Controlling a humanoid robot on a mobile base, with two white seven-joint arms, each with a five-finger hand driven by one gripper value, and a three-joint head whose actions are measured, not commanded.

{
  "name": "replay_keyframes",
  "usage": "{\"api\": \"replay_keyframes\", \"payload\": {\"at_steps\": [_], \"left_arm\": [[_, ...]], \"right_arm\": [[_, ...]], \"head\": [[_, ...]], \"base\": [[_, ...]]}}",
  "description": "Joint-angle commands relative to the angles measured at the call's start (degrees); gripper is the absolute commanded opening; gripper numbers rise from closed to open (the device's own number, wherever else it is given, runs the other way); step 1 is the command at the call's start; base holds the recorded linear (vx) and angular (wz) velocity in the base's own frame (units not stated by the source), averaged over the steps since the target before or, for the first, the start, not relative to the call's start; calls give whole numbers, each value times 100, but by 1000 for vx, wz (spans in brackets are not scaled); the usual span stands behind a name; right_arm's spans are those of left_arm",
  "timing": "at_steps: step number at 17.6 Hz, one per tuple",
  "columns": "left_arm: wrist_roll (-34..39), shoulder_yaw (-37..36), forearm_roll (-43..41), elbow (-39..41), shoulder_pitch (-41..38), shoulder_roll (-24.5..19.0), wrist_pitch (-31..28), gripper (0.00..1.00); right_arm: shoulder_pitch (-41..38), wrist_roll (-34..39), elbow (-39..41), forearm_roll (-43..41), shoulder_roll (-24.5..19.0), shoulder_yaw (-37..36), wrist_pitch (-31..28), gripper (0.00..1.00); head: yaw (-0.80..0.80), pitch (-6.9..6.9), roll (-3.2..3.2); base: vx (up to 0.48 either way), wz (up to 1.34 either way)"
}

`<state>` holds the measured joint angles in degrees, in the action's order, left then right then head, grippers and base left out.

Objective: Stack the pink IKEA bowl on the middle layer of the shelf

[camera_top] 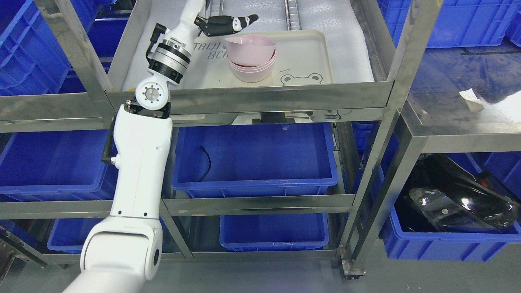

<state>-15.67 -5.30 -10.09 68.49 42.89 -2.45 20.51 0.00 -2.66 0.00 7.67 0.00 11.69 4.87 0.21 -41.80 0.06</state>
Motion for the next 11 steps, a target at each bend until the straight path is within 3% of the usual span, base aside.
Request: {"api": "replay_keyframes", "payload": {"at_steps": [1, 5, 7, 11], "left_arm": [[214, -1981, 622, 2018, -1780, 145, 879, 95], [39, -2414, 316, 2116, -3004, 145, 2449, 95], [-312, -2379, 17, 2107, -3373, 145, 2449, 94], [-349, -1774, 16, 1888, -4576, 145, 2449, 95]], "right_arm": [[-88, 2, 100, -3, 100, 0, -3, 100], [-88, 2, 100, -3, 100, 0, -3, 100], [-88, 2, 100, -3, 100, 0, -3, 100], [-88, 2, 100, -3, 100, 0, -3, 100]], "head": [[0, 0, 0], [0, 0, 0], [0, 0, 0], [0, 0, 0]], "base": [[0, 0], [0, 0], [0, 0], [0, 0]]}}
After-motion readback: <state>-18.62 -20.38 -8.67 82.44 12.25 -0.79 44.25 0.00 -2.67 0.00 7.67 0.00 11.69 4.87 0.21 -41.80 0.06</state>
